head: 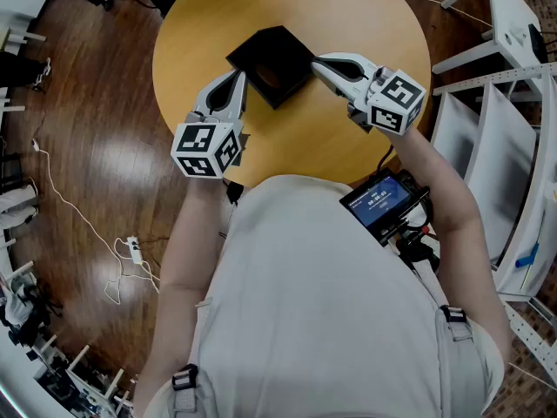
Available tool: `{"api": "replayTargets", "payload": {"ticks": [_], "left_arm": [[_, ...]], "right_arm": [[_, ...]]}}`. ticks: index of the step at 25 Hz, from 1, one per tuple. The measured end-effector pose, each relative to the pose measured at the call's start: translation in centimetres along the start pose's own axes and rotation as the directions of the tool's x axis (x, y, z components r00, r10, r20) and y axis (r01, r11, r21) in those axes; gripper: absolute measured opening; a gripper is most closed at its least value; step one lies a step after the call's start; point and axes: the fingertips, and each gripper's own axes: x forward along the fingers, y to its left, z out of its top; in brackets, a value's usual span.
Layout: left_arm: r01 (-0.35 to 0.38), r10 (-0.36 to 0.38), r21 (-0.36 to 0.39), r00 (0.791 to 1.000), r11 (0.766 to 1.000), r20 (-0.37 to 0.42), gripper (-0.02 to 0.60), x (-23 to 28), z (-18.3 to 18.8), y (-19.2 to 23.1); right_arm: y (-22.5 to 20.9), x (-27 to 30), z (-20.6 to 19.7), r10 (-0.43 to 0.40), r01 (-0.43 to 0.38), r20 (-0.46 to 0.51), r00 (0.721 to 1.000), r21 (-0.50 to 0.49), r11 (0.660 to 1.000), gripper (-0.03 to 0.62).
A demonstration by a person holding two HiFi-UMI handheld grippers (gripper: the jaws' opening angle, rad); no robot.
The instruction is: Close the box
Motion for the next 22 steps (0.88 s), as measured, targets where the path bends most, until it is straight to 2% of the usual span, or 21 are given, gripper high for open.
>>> {"api": "replayTargets", "payload": {"ticks": [6, 10, 16, 22], "left_arm": [[0.002, -0.002, -0.005, 1.0, 1.0, -0.022, 0.0, 0.3, -0.8, -0.3], [0.021, -0.021, 0.004, 0.996, 1.0, -0.083, 0.0, 1.6, -2.6, -1.3], [0.059, -0.061, -0.016, 0.981, 0.998, -0.183, 0.0, 3.7, -5.9, -2.8], [0.103, -0.107, -0.032, 0.963, 0.994, -0.247, 0.0, 4.4, -8.3, -5.5]], "right_arm": [[-0.3, 0.2, -0.7, 0.003, -0.003, -0.01, 1.0, 0.016, 1.0, 0.0], [-1.5, -0.1, -2.2, -0.017, 0.018, -0.012, 1.0, 0.079, 0.997, 0.0], [-4.4, -0.2, -7.3, -0.07, 0.082, -0.07, 0.995, 0.189, 0.979, 0.0], [-7.8, -0.9, -12.8, -0.119, 0.155, -0.14, 0.983, 0.276, 0.949, 0.0]]}}
